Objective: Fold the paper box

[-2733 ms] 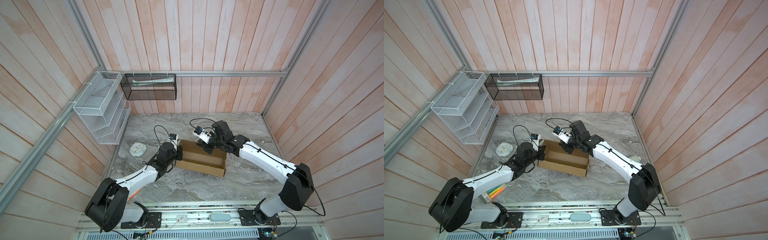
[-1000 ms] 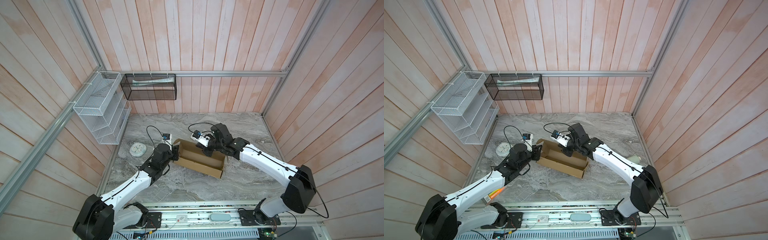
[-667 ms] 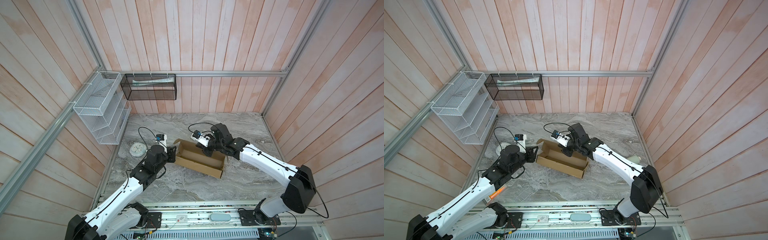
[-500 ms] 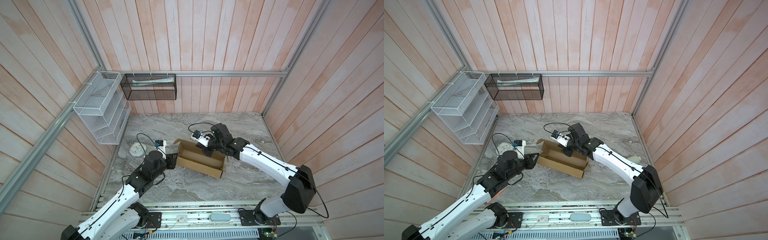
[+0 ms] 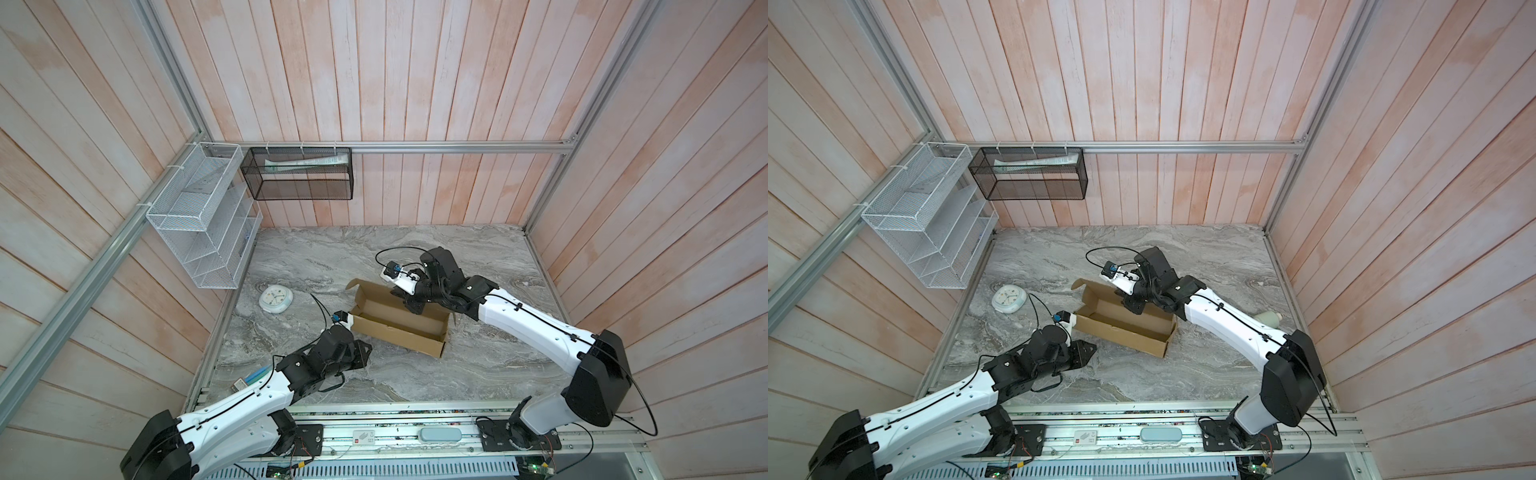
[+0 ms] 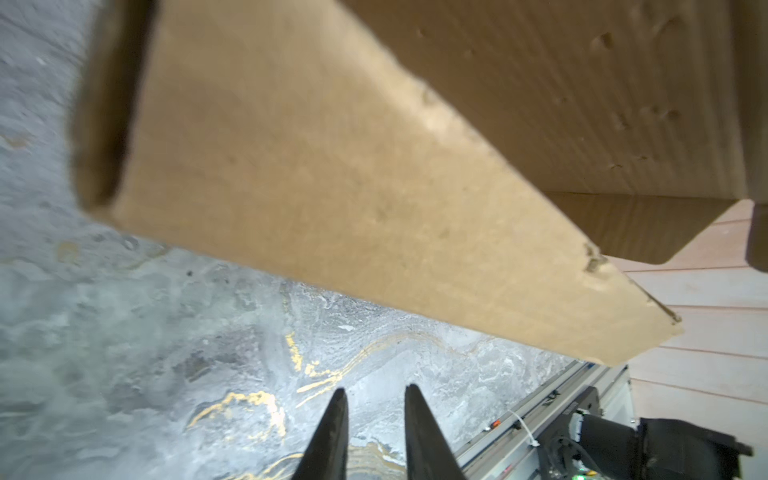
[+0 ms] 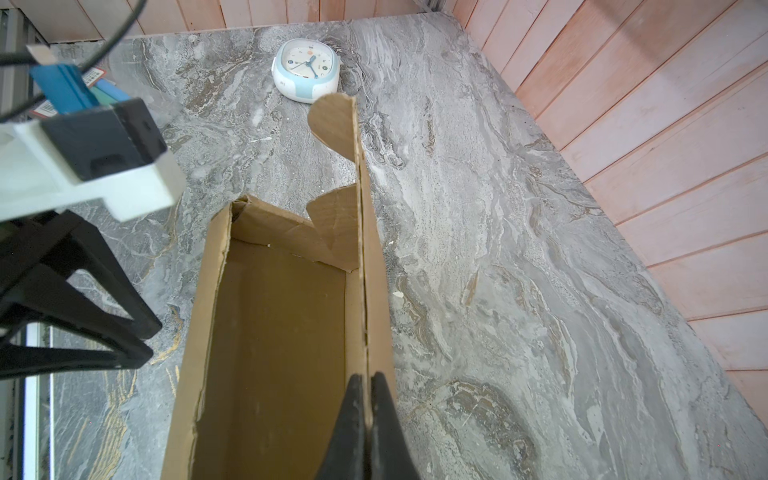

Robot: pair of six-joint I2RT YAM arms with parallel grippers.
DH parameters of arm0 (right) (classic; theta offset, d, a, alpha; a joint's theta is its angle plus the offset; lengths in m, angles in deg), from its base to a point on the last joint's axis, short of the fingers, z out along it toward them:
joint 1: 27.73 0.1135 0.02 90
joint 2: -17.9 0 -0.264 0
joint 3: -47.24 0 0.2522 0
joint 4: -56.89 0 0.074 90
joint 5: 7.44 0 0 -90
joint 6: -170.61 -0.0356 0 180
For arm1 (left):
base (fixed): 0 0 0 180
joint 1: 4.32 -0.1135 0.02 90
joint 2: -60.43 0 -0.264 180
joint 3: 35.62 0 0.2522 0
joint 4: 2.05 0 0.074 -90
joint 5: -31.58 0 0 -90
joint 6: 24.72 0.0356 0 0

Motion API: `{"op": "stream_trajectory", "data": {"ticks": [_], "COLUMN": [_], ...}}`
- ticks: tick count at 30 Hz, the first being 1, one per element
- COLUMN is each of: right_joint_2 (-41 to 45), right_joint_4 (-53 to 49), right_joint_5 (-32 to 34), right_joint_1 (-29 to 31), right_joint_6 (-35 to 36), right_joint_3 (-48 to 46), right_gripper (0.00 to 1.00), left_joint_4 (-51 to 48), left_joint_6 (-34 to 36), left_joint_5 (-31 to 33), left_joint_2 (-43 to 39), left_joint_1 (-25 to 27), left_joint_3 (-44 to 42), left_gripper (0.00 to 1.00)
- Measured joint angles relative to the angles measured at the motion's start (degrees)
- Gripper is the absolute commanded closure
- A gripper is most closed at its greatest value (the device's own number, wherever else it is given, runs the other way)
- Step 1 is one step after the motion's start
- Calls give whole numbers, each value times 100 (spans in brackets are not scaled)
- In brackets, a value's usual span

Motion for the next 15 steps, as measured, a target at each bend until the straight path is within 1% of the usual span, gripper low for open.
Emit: {"op": "stream_trajectory", "data": {"ticks": [6, 12, 15], "right_joint_2": [0, 2, 2], "right_joint_4": [-2, -11, -24], "right_joint_5": [-2, -2, -2], "right_joint_1": [52, 177, 262], "right_joint_6": [-4, -42, -48], "right_joint_3": [0, -2, -15], "right_gripper": [100, 100, 98], "left_joint_4": [828, 1558, 1838], "left_joint_6": [-365, -490, -531], "left_joint_5": [149, 284, 323], "left_joint_2": [573, 949, 1113], "left_joint_1": [138, 164, 188], "left_joint_3": [-157, -157, -168], "left_gripper": [80, 81, 81]}}
